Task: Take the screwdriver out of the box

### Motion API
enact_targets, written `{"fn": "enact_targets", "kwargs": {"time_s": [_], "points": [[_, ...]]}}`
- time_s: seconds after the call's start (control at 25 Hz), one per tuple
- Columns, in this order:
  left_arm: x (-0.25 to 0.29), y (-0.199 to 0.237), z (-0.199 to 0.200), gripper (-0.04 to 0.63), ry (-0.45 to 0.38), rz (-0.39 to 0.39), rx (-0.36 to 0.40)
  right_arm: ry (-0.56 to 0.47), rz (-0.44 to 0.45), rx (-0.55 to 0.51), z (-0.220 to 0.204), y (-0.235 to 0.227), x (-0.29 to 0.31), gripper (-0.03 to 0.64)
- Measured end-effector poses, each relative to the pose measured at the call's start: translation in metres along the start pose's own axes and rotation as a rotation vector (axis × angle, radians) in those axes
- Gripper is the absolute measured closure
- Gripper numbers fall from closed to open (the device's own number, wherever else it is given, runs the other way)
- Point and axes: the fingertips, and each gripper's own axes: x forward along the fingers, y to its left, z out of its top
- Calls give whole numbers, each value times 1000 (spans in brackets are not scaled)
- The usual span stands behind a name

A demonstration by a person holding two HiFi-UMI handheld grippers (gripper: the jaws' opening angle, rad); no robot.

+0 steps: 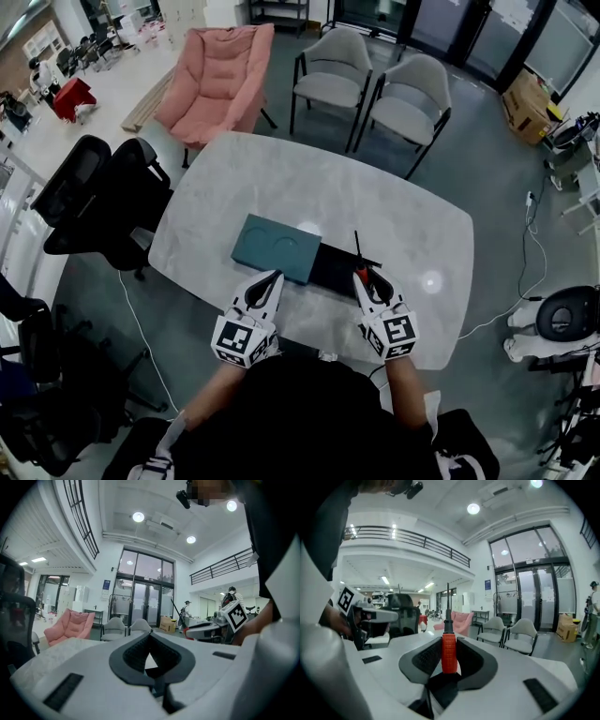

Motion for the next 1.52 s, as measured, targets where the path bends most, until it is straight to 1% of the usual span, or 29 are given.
{"fn": "enact_targets", "kwargs": {"time_s": [0.16,0.36,0.4,0.52,0.6,0.76,0.96,1.32,1.52], "points": [[3,-6,14,589,-35,-13,1,-131,-49,28,41,3,-15,503],[9,-7,32,589,-74,-32,14,-276,-122,6,89,10,-30,503],[11,-7,35,589,-81,-37,4,-306,-138,2,98,10,-34,503],[16,-7,46,589,-108,-60,-60,-380,-171,8,118,10,-42,503],[19,-8,55,589,-132,-70,-62,-407,-180,11,126,10,-45,503],[24,-7,68,589,-160,-80,-41,-429,-195,22,133,8,-45,505],[26,-7,74,589,-167,-84,-31,-426,-216,30,135,2,-46,505],[28,-11,73,589,-162,-79,-25,-406,-219,19,131,-2,-46,505],[26,-7,68,589,-153,-69,-25,-412,-212,9,129,2,-44,505]]}}
